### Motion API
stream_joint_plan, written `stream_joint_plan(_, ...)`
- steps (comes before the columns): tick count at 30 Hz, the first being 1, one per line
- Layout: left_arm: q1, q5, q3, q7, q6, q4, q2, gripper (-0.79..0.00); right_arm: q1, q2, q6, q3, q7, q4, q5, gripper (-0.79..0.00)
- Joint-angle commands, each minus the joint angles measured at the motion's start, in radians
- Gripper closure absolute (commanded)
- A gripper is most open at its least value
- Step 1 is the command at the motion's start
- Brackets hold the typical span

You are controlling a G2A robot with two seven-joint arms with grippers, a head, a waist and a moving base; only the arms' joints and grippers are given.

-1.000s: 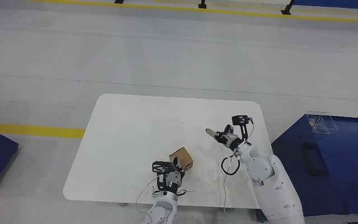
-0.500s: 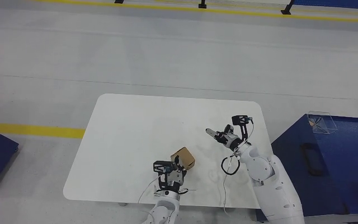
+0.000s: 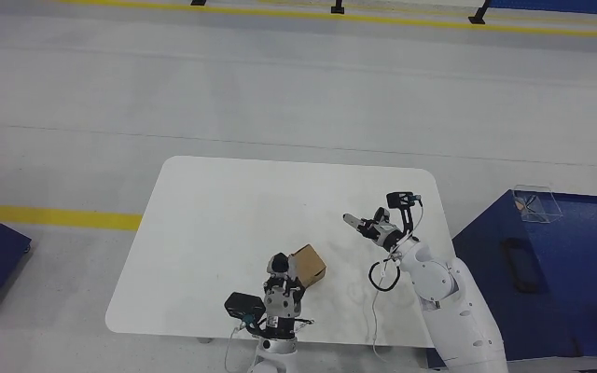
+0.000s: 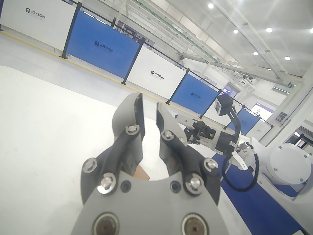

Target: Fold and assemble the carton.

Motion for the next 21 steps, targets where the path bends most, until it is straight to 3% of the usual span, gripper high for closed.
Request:
stream_joint_plan(1, 0.000, 0.000, 0.000, 0.000, 0.000, 0.000, 0.000, -0.269, 0.000, 0.000, 0.000, 0.000, 0.000, 0.000, 0.000, -0.784)
stream_joint_plan(5, 0.000, 0.000, 0.000, 0.000, 0.000, 0.000, 0.000, -0.495, 0.000, 0.000, 0.000, 0.000, 0.000, 0.000, 0.000, -0.785)
stream_joint_plan(7, 0.000, 0.000, 0.000, 0.000, 0.000, 0.000, 0.000, -0.552, 0.000, 0.000, 0.000, 0.000, 0.000, 0.000, 0.000, -0.785)
stream_joint_plan(21, 0.000, 0.000, 0.000, 0.000, 0.000, 0.000, 0.000, -0.569, 0.000, 0.000, 0.000, 0.000, 0.000, 0.000, 0.000, -0.784)
